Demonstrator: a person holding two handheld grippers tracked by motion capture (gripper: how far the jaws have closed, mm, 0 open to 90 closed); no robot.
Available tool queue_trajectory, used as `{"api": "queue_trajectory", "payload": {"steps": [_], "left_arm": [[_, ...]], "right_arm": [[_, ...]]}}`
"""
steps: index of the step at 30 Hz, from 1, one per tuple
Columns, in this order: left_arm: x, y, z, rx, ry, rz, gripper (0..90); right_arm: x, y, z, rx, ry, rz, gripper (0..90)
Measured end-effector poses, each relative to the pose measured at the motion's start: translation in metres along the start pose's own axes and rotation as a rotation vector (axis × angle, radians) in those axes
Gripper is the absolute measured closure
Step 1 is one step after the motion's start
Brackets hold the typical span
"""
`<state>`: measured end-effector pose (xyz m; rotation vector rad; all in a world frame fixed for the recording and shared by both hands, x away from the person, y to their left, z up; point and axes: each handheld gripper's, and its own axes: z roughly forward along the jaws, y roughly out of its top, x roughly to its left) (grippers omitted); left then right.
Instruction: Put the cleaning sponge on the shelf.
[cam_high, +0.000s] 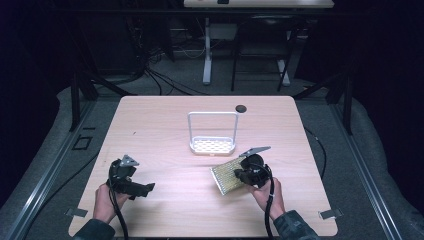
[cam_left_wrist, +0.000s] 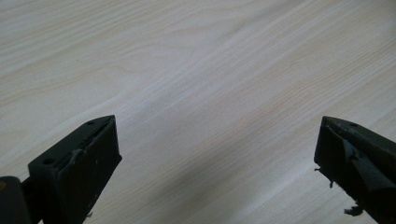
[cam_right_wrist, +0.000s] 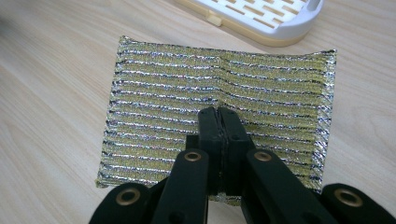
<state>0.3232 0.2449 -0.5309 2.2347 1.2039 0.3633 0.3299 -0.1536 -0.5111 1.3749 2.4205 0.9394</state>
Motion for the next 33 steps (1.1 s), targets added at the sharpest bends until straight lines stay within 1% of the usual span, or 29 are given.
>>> {"api": "queue_trajectory", "payload": {"steps": [2,4,6,8,13,17,18,20,21,23,25,28,33], "left_arm": [[-0.001,0.001,0.001,-0.002,-0.001,0.001,0.2],[-0.002,0.001,0.002,0.007,-0.007,0.005,0.2],[-0.002,0.000,0.003,0.011,-0.006,0.007,0.2],[-0.001,0.000,0.003,0.013,0.000,0.002,0.2],[-0.002,0.001,0.003,0.014,0.003,-0.002,0.2],[-0.003,0.000,0.003,0.014,0.001,0.001,0.2],[-0.002,0.000,0.003,0.015,0.001,0.001,0.2],[-0.003,0.000,0.002,0.012,0.003,0.004,0.2],[-0.003,0.000,0.003,0.014,-0.004,0.002,0.2],[-0.004,0.000,0.004,0.023,-0.005,0.008,0.2],[-0.005,0.001,0.005,0.025,-0.009,0.016,0.2],[-0.005,0.000,0.004,0.023,-0.006,0.012,0.2],[-0.004,-0.001,0.002,0.016,-0.003,0.002,0.3]], "right_arm": [[0.000,0.001,-0.001,-0.005,0.005,0.007,89.9],[0.000,0.001,-0.001,-0.019,0.006,0.026,90.0],[0.000,0.002,0.001,-0.021,0.007,0.030,90.0],[0.000,0.003,0.001,-0.021,0.009,0.031,90.0],[0.001,0.006,-0.002,-0.045,0.004,0.039,90.0],[0.004,0.009,-0.002,-0.052,0.004,0.049,90.0],[0.005,0.010,-0.001,-0.056,0.003,0.037,90.0],[0.007,0.011,-0.001,-0.054,-0.002,0.040,90.0],[0.007,0.011,-0.001,-0.054,-0.003,0.037,90.0],[0.008,0.012,-0.001,-0.064,-0.010,0.051,90.0],[0.008,0.013,-0.001,-0.068,-0.011,0.050,89.9],[0.009,0.015,0.000,-0.073,-0.010,0.065,89.9],[0.011,0.016,0.000,-0.089,-0.016,0.074,89.9]]}}
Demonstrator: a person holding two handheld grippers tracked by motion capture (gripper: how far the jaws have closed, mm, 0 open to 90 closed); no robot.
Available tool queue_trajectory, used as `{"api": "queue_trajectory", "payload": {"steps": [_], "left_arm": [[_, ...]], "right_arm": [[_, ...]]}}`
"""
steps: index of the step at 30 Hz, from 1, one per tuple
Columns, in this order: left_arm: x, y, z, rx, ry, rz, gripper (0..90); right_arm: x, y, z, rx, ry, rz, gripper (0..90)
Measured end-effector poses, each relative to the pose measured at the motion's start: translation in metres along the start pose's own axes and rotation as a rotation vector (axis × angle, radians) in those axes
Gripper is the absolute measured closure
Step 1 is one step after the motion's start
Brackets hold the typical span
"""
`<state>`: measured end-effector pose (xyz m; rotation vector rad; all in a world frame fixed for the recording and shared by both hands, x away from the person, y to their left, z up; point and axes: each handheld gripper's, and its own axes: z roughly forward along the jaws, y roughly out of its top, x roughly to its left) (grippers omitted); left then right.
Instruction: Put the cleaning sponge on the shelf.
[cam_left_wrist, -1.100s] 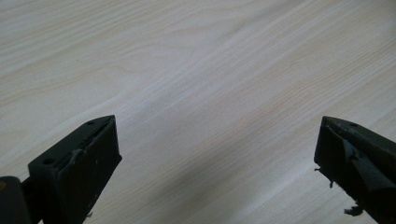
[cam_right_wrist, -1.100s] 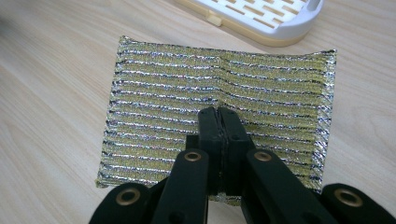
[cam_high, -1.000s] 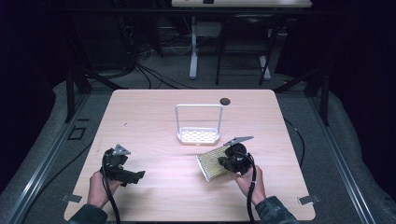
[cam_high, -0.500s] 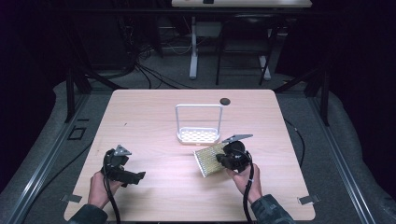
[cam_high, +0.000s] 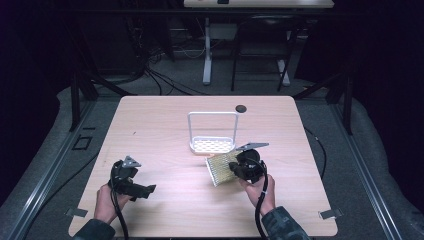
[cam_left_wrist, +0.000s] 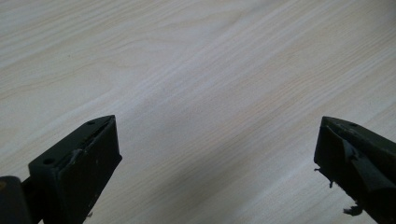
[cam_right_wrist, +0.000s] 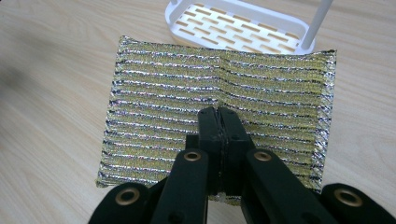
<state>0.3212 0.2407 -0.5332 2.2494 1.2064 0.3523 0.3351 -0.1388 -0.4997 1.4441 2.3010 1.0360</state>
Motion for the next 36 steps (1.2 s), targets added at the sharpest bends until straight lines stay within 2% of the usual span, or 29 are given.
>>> {"api": "queue_trajectory", "payload": {"steps": [9,14,25,28,33,36], "left_arm": [[-0.001,0.002,0.002,-0.001,0.000,0.013,0.3],[-0.001,0.002,0.002,0.015,0.017,0.013,1.5],[0.001,0.002,0.001,-0.004,0.011,-0.001,1.4],[0.000,0.004,0.002,-0.004,0.014,0.008,1.4],[0.001,0.004,0.003,0.004,0.009,0.006,1.3],[0.003,0.004,0.000,-0.007,0.014,0.000,1.4]], "right_arm": [[0.003,0.000,0.004,-0.020,-0.009,0.015,89.9],[0.005,0.003,0.011,-0.018,-0.009,0.029,89.9],[0.009,0.012,0.025,-0.042,-0.011,0.056,89.8],[0.011,0.015,0.027,-0.054,-0.019,0.052,89.9],[0.011,0.020,0.029,-0.073,-0.020,0.079,89.9],[0.012,0.022,0.032,-0.082,-0.027,0.091,89.8]]}}
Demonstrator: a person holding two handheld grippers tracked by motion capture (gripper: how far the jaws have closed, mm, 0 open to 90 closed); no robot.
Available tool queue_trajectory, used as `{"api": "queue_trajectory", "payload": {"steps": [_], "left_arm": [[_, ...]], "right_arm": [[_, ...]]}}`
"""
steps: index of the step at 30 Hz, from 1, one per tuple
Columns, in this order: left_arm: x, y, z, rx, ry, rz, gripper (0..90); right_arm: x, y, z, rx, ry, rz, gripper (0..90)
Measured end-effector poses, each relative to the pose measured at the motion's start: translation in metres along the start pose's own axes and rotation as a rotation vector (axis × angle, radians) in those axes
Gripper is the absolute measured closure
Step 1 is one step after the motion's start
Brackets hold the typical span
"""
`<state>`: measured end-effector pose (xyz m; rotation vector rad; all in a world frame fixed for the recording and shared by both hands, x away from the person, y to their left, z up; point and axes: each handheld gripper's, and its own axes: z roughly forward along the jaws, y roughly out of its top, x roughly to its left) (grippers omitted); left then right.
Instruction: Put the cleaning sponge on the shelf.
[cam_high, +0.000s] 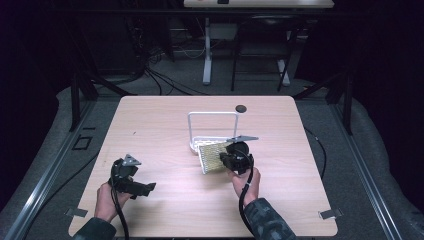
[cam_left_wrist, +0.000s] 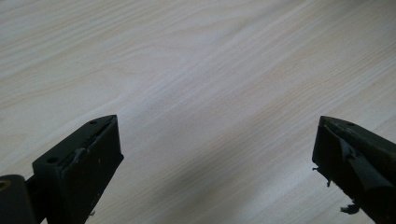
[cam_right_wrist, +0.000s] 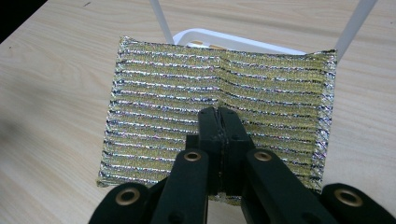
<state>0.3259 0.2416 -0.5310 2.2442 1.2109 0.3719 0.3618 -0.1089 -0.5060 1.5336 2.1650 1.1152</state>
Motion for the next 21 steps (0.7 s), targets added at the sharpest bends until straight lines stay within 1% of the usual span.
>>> {"api": "queue_trajectory", "payload": {"steps": [2,3,6,7,11,13,16,18,21], "left_arm": [[0.000,0.001,0.000,-0.003,0.000,-0.001,1.4],[-0.001,0.002,0.001,-0.001,0.002,0.005,1.4],[-0.002,0.002,0.003,0.010,-0.007,0.010,1.4],[-0.002,0.001,0.003,0.007,-0.002,0.009,1.4],[-0.001,0.001,0.001,-0.002,0.002,0.005,1.4],[-0.001,0.002,0.001,0.002,-0.004,0.008,1.4],[-0.001,0.002,0.002,0.002,-0.001,0.012,1.4],[-0.001,0.002,0.002,0.005,-0.004,0.008,1.4],[0.000,0.001,0.000,-0.003,0.001,0.003,1.4]], "right_arm": [[0.002,0.001,0.003,-0.002,-0.003,0.001,89.8],[0.003,0.001,0.004,0.001,-0.007,-0.004,89.8],[0.004,0.004,0.008,-0.010,-0.007,0.018,89.8],[0.004,0.005,0.009,-0.017,-0.008,0.024,89.8],[0.007,0.008,0.014,-0.028,-0.022,0.038,89.8],[0.008,0.009,0.016,-0.033,-0.030,0.032,89.9],[0.009,0.010,0.020,-0.036,-0.033,0.047,89.8],[0.008,0.011,0.021,-0.046,-0.036,0.061,89.8],[0.009,0.012,0.024,-0.059,-0.044,0.068,89.8]]}}
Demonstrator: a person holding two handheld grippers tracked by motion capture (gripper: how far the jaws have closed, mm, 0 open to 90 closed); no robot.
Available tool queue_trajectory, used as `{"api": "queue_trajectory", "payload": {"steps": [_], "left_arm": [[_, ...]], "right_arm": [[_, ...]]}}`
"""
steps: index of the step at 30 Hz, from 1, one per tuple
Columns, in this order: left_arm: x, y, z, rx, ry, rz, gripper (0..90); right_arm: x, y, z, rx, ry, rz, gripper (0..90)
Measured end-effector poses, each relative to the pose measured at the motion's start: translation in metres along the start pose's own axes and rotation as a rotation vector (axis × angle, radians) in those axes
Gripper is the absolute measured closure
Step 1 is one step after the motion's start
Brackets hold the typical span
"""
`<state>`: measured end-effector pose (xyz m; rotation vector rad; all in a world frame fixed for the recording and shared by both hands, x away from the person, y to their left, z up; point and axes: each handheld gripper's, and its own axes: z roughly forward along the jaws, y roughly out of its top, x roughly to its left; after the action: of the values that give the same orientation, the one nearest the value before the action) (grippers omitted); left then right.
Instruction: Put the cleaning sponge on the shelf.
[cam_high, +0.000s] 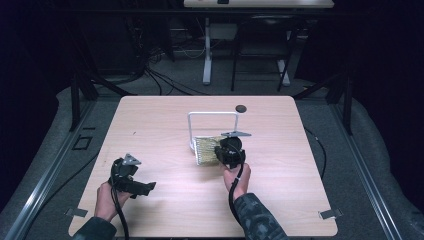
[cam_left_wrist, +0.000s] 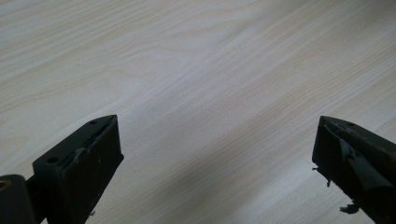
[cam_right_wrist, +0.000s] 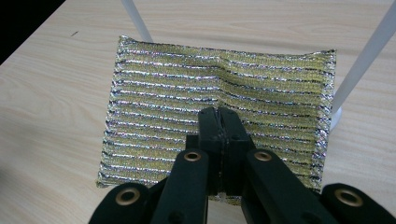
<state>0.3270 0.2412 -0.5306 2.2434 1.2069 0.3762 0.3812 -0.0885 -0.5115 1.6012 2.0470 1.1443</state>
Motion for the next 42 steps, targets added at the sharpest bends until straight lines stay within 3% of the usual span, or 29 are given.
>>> {"api": "queue_trajectory", "payload": {"steps": [30,42], "left_arm": [[-0.002,0.001,0.001,0.000,-0.008,0.009,1.5],[-0.002,0.001,0.001,0.005,-0.014,0.011,1.5]], "right_arm": [[0.005,0.008,0.027,-0.040,-0.087,0.057,89.7],[0.007,0.011,0.041,-0.035,-0.162,0.037,89.6]]}}
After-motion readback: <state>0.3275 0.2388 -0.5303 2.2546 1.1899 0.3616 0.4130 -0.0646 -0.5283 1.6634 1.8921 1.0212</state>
